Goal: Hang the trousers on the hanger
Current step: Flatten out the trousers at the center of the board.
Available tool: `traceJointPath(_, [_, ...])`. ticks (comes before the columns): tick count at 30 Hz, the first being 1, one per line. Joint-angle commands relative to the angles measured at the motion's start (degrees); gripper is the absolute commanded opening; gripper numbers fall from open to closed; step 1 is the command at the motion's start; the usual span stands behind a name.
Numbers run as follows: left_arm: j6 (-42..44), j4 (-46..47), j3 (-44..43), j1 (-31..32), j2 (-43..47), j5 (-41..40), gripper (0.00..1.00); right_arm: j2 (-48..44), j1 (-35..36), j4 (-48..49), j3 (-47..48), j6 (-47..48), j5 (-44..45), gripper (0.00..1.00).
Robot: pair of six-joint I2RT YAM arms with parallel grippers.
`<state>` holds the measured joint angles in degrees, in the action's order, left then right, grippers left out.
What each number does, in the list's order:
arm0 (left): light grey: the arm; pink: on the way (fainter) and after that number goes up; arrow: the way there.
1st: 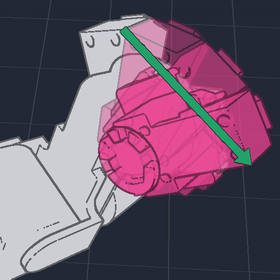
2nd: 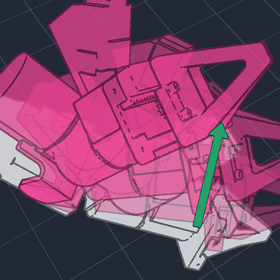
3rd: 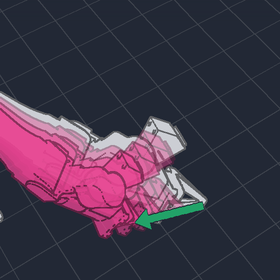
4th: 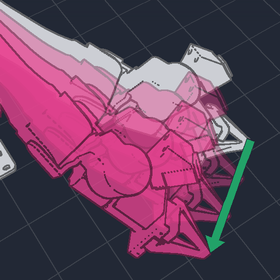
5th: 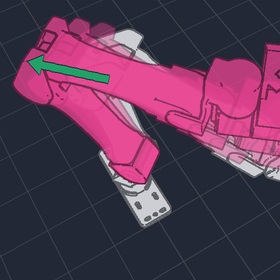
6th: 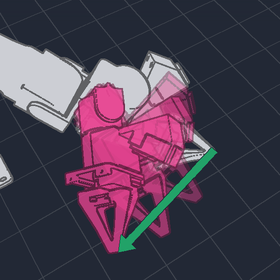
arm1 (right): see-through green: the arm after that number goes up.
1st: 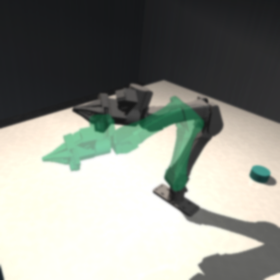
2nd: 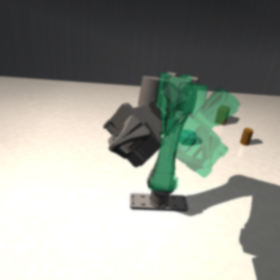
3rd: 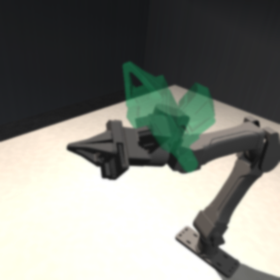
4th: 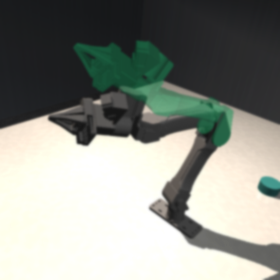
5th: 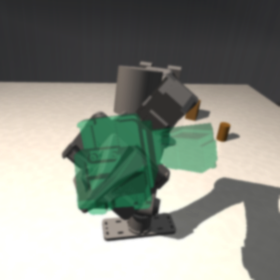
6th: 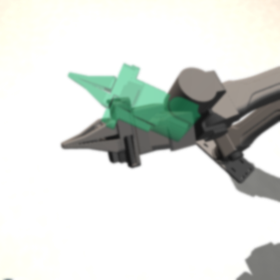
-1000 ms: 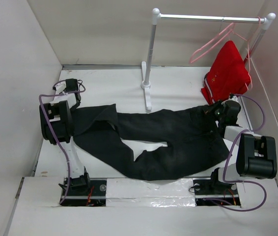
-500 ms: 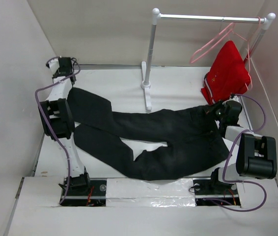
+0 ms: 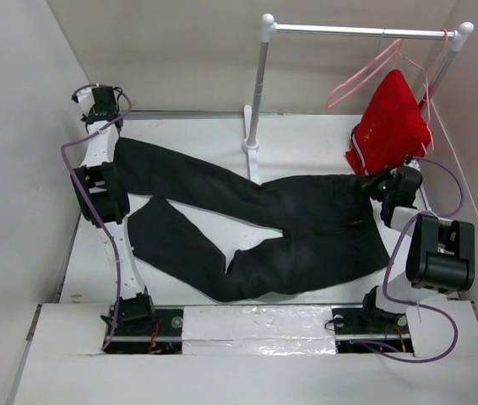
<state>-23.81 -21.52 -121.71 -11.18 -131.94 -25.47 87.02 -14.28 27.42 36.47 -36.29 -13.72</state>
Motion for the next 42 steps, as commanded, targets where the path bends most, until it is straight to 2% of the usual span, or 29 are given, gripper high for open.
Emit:
traceJointPath(1, [3.24,0.42,-4.14,-1.04,-2.08,-1.42,0.0,2.35,-0.57,4.56,3.08,-0.18,3.43,0.0])
traceJointPath(2, [3.51,0.6,-4.15,-1.04,-2.62,-1.33,0.0,4.01,-0.57,5.01,3.52,-0.27,3.26,0.0])
traceJointPath(5, [4.04,1.39,-4.15,-1.04,-4.2,-0.72,0.14,5.87,-0.57,5.1,5.01,-0.71,3.34,0.0])
traceJointPath(7, [4.04,2.18,-3.28,-1.04,-4.03,-1.07,0.16,6.4,-0.05,4.67,6.06,-0.62,3.52,0.0])
traceJointPath(8, [4.04,2.62,-2.75,-1.04,-3.77,-1.33,0.16,6.58,-0.04,4.31,6.68,-0.62,3.78,0.0])
traceJointPath(10, [4.91,3.67,-2.22,-1.04,-2.98,-2.55,0.02,5.97,-0.04,3.18,7.56,-0.79,4.74,0.0])
traceJointPath(11, [5.18,3.94,-2.39,-1.04,-2.8,-2.82,0.0,5.36,-0.04,3.34,7.3,-0.88,5.45,0.0])
traceJointPath(18, [4.92,3.5,-6.17,-1.04,-2.36,-3.0,0.0,3.59,-2.68,11.24,4.67,-4.13,5.1,0.0])
traceJointPath(23, [5.88,3.5,-5.3,-1.65,-3.15,-4.05,0.0,3.76,-5.13,5.81,4.4,-3.79,7.92,0.0])
traceJointPath(27, [6.59,4.2,-3.45,-2.18,-4.38,-4.5,0.0,7.09,-6.37,7.38,4.31,-4.05,7.13,0.0])
traceJointPath(32, [3.78,6.31,-2.31,-2.18,-4.04,-0.72,0.0,9.57,-6.37,10.37,7.38,-5.19,5.02,0.0])
traceJointPath(35, [2.29,9.47,1.38,-2.18,-2.1,1.39,0.0,9.75,-5.76,8.18,10.46,-5.1,4.4,0.0])
traceJointPath(36, [2.02,9.48,2.0,-2.18,-2.09,2.26,0.11,9.48,-5.76,7.57,10.73,-4.84,4.49,0.0])
traceJointPath(37, [1.84,8.87,2.09,-1.66,-2.35,4.19,0.17,9.22,-5.06,6.52,10.9,-4.32,4.92,0.0])
traceJointPath(39, [1.32,7.37,2.35,-0.87,-2.62,4.12,0.29,9.22,-4.44,6.16,10.64,-3.87,4.05,0.17])
traceJointPath(40, [1.66,7.89,4.44,-0.86,-1.32,3.86,0.43,9.22,-4.44,5.81,9.94,-3.79,2.31,0.26])
traceJointPath(41, [2.1,8.5,5.86,-0.17,-0.17,3.77,0.49,8.69,-3.92,6.06,9.33,-3.78,1.33,0.42])
traceJointPath(42, [2.63,9.73,7.35,0.54,0.97,3.59,0.55,8.17,-3.39,6.41,8.71,-3.78,0.8,0.51])
